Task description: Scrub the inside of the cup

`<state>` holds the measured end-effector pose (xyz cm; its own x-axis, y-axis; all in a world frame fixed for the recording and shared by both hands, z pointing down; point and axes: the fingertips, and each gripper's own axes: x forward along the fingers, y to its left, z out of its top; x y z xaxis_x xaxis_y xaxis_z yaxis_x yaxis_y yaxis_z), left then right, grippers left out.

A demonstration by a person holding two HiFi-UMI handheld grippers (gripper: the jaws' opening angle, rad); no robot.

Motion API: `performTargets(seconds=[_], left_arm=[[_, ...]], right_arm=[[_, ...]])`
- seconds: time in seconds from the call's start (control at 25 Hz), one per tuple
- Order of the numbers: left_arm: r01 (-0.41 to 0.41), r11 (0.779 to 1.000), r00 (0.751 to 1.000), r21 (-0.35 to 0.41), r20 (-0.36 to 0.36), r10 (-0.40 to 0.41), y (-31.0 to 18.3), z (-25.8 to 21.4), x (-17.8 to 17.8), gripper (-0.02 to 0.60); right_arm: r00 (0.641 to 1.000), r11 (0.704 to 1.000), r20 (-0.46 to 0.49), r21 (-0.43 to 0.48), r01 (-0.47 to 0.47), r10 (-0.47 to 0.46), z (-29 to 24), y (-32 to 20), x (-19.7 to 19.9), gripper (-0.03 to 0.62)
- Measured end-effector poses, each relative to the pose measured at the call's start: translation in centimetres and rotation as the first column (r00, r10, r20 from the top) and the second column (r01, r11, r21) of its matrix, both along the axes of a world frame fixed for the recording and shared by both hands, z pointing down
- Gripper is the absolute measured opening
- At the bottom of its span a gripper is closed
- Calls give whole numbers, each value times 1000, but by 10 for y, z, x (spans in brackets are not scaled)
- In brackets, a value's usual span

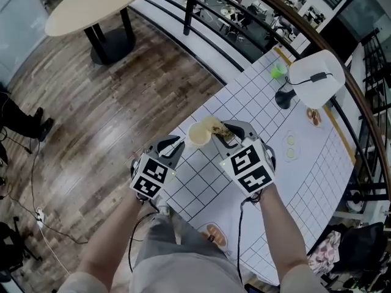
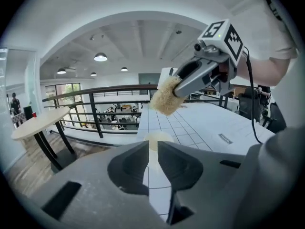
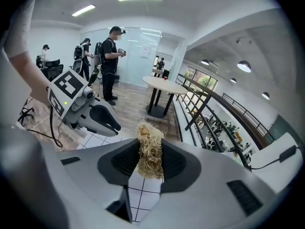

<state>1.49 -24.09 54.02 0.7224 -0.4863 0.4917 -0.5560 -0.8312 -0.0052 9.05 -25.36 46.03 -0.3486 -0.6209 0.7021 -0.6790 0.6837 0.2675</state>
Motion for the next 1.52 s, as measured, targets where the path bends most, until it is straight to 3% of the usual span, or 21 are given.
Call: performTargets(seconds=[0.28,0.6,0.84,1.08,1.16,1.52], left_arm=[[4,998,998,58,-68,0,4,-88,-14,64],[-19,976,996,215,-85,38,22,-194,-27,43],[-26,937,984,348,-157,86,38,-280,-28,24],[-11,905,961,426,-244,126,76,-341,-28,15],[-4,903,954,430,-270,133,85,-359,-29,15],[45,865,922,500,-354,156,121,-403,-42,14]], right_arm=[[992,995,113,76,-69,60,-56,9,5,118],[958,957,253,216,-192,135,-150,26,19,122],[927,892,357,371,-258,119,-228,53,27,123],[913,821,405,506,-265,45,-282,101,22,124],[907,793,420,545,-272,23,-299,111,19,124],[907,753,419,608,-250,-38,-327,155,7,126]])
